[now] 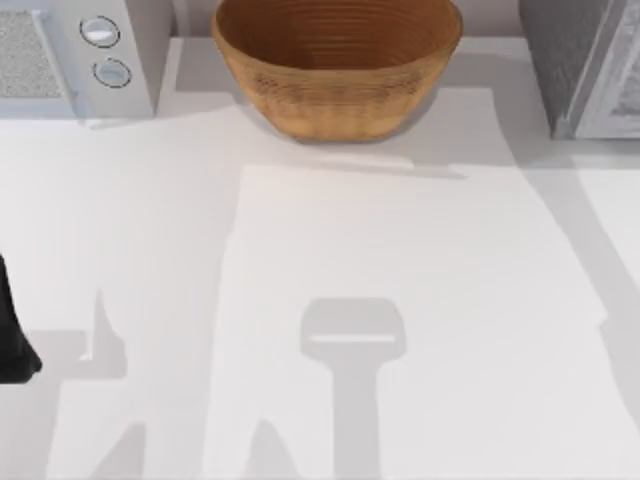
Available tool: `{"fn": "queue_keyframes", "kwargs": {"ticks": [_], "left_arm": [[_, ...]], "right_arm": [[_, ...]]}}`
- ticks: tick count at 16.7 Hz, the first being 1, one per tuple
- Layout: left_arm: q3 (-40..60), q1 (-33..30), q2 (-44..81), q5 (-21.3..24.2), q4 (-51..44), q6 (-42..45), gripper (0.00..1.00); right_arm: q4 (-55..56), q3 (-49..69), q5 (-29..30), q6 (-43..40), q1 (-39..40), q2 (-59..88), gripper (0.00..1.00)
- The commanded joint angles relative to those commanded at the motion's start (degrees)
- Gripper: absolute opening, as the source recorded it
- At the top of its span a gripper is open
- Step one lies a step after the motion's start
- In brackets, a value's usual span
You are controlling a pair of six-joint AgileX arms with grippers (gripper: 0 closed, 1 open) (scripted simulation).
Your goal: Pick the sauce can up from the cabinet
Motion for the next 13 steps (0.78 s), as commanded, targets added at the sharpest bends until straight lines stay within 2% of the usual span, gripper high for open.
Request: {"fn": "queue_keyframes", "kwargs": {"ticks": [11,13], "left_arm": [[0.0,0.0,0.0,0.0,0.0,0.0,1.00],[0.0,0.0,0.0,0.0,0.0,0.0,1.00]], "right_arm": [[0.0,0.0,0.0,0.0,0.0,0.0,0.02],[0.0,0.0,0.0,0.0,0.0,0.0,0.00]]}}
